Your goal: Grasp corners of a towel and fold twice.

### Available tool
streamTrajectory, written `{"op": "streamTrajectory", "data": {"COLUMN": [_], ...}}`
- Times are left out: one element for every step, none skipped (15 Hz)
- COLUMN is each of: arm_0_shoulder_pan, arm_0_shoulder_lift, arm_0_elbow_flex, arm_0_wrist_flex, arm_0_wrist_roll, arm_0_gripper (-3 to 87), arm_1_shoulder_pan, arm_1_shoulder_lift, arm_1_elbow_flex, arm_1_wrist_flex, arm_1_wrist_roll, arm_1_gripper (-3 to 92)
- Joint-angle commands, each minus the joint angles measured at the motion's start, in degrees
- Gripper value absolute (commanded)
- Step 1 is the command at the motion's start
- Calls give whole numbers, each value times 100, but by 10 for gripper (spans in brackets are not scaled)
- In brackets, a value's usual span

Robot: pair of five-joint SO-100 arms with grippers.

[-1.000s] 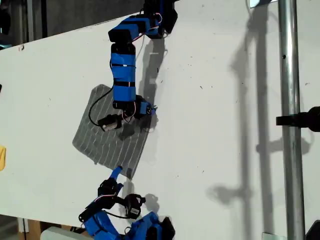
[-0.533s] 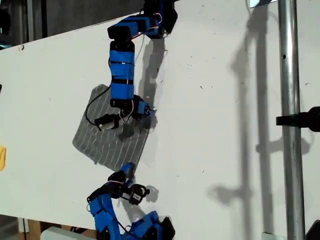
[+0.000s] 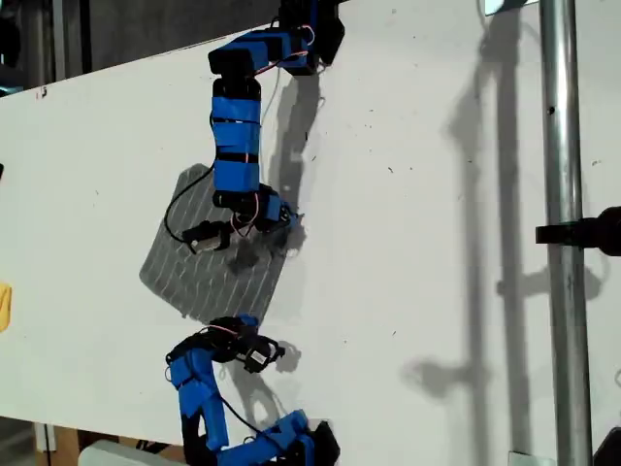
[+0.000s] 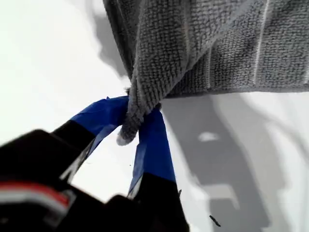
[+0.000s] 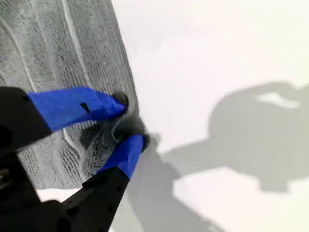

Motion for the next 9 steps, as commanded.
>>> {"op": "streamTrajectory", "data": {"arm_0_shoulder_pan": [-97, -18, 70, 193, 290, 492, 729, 870, 870], "arm_0_shoulder_lift": [44, 79, 193, 316, 457, 809, 1433, 2127, 2637], "arm_0_elbow_flex": [-123, -149, -114, -79, -105, -53, 88, 193, 141], "arm_0_wrist_flex": [114, 237, 308, 360, 606, 984, 1345, 1538, 1784], "arm_0_wrist_roll": [123, 141, 53, 0, -193, -387, -633, -650, -598], "arm_0_gripper": [-27, -29, -29, -29, -5, 139, 206, 236, 273], "arm_1_shoulder_pan": [-44, -44, -35, -35, -26, -18, -9, 0, 0], "arm_1_shoulder_lift": [615, 624, 633, 642, 650, 650, 677, 721, 721], "arm_1_elbow_flex": [0, 44, 88, 149, 176, 202, 255, 343, 369], "arm_1_wrist_flex": [-35, -62, -79, -132, -141, -141, -149, -220, -255], "arm_1_wrist_roll": [44, 35, 35, 35, 35, 26, 26, 26, 18], "arm_1_gripper": [-2, -2, -2, -2, -2, -2, -2, -2, -2]}}
